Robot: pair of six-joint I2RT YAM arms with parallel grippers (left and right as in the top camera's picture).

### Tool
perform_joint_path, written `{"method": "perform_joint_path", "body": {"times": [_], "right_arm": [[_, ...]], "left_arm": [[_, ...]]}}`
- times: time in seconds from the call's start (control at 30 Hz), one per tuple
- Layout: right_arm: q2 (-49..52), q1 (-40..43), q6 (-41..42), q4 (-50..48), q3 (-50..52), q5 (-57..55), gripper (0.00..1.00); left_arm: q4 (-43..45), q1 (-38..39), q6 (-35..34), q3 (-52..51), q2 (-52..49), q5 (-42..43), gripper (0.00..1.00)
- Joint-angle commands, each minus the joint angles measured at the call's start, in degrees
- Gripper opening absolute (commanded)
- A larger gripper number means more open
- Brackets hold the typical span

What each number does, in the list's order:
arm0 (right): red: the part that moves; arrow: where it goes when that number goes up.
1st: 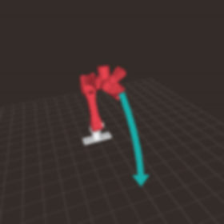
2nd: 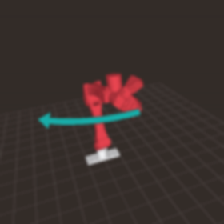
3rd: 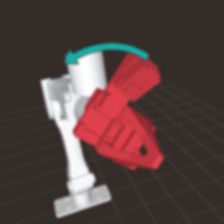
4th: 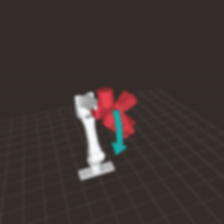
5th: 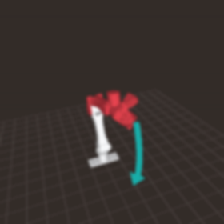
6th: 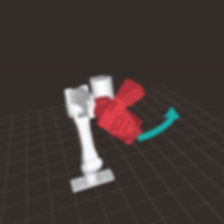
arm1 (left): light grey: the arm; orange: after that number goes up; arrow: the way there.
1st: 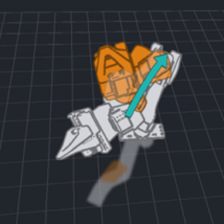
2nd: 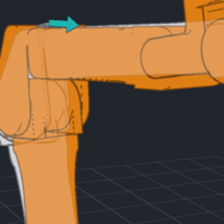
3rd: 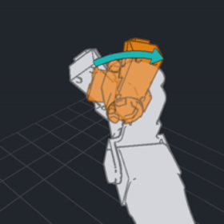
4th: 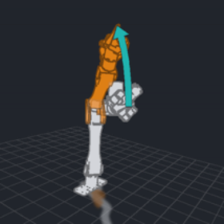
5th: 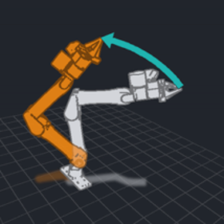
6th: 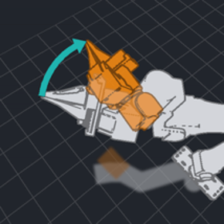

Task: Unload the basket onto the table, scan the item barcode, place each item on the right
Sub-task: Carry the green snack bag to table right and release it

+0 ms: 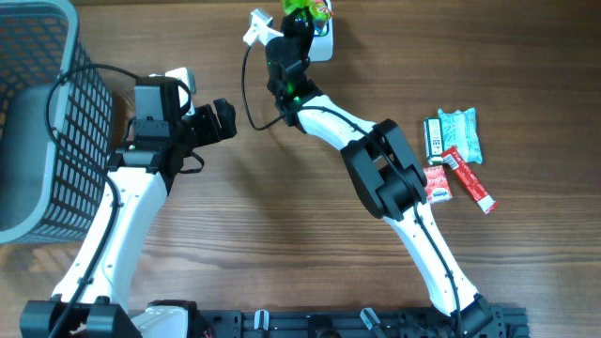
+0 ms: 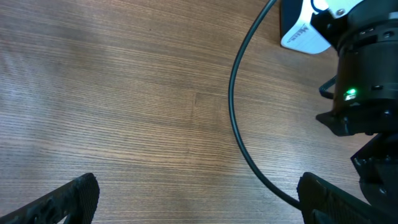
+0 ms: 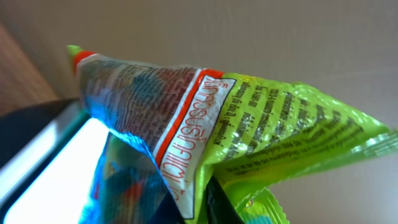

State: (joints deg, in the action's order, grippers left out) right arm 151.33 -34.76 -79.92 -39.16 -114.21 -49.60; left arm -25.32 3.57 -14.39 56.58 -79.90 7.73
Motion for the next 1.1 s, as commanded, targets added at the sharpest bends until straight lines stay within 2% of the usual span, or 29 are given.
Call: {"method": "perform_joint_path", "body": {"times": [0.0,0.17,0.23,0.3,0.33,0.37,0.43,0.47,0.5,0.53,0.57,0.63,0.67,0.8,1.0,1.03,1.07], "right_arm": [[-6.0,0.2,0.9,-1.1,-0.8,-5.0,0.04],[-14.7,0.2,6.5,-0.6,-0.8,-18.2,0.04],[-17.0,0.2,6.3,0.0,-0.8,-23.3,0.04],[-18.9,0.0,5.0,6.9,-0.8,-24.7,0.04],[-19.8,-0.5,5.0,14.0,-0.8,-24.5,0.04],[-21.1,-1.0,8.6,23.3,-0.7,-23.9,0.04],[-24.9,-2.1,24.1,45.1,-0.6,-18.5,0.04],[-27.9,-3.0,33.8,61.4,-0.6,-11.3,0.04],[-29.4,-3.2,39.1,68.4,-0.6,-7.8,0.04],[-33.0,-3.3,50.9,80.4,-0.6,-2.2,0.04],[-35.3,-2.9,58.7,88.0,-0.6,1.8,0.04],[-38.4,-1.5,68.5,99.2,-0.6,11.5,0.04],[-40.2,1.6,73.1,110.5,-0.6,26.0,0.04],[-40.0,10.4,74.6,124.2,2.6,46.6,0.04],[-40.0,23.4,76.1,119.2,17.9,44.5,0.04],[-40.0,25.2,76.1,118.0,20.4,44.5,0.11],[-40.0,26.4,76.1,116.8,22.4,44.5,0.65]], "left_arm": [[0.2,-0.4,0.7,0.3,0.5,-0.1,1.00],[0.2,-0.4,0.7,0.3,0.5,-0.1,1.00],[0.2,-0.4,0.7,0.3,0.5,-0.1,1.00],[0.2,-0.4,0.7,0.3,0.5,-0.1,1.00],[0.2,-0.4,0.7,0.3,0.5,-0.1,1.00],[0.2,-0.4,0.7,0.3,0.5,-0.1,1.00],[0.2,-0.4,0.7,0.3,0.5,-0.1,1.00],[0.2,-0.4,0.7,0.3,0.5,-0.1,1.00],[0.2,-0.4,0.7,0.3,0.5,-0.1,1.00],[0.2,-0.4,0.7,0.3,0.5,-0.1,1.00],[0.2,-0.4,0.7,0.3,0.5,-0.1,1.00],[0.2,-0.4,0.7,0.3,0.5,-0.1,1.00],[0.2,-0.4,0.7,0.3,0.5,-0.1,1.00],[0.2,-0.4,0.7,0.3,0.5,-0.1,1.00],[0.2,-0.4,0.7,0.3,0.5,-0.1,1.00],[0.2,-0.4,0.7,0.3,0.5,-0.1,1.00],[0.2,-0.4,0.7,0.3,0.5,-0.1,1.00]]}}
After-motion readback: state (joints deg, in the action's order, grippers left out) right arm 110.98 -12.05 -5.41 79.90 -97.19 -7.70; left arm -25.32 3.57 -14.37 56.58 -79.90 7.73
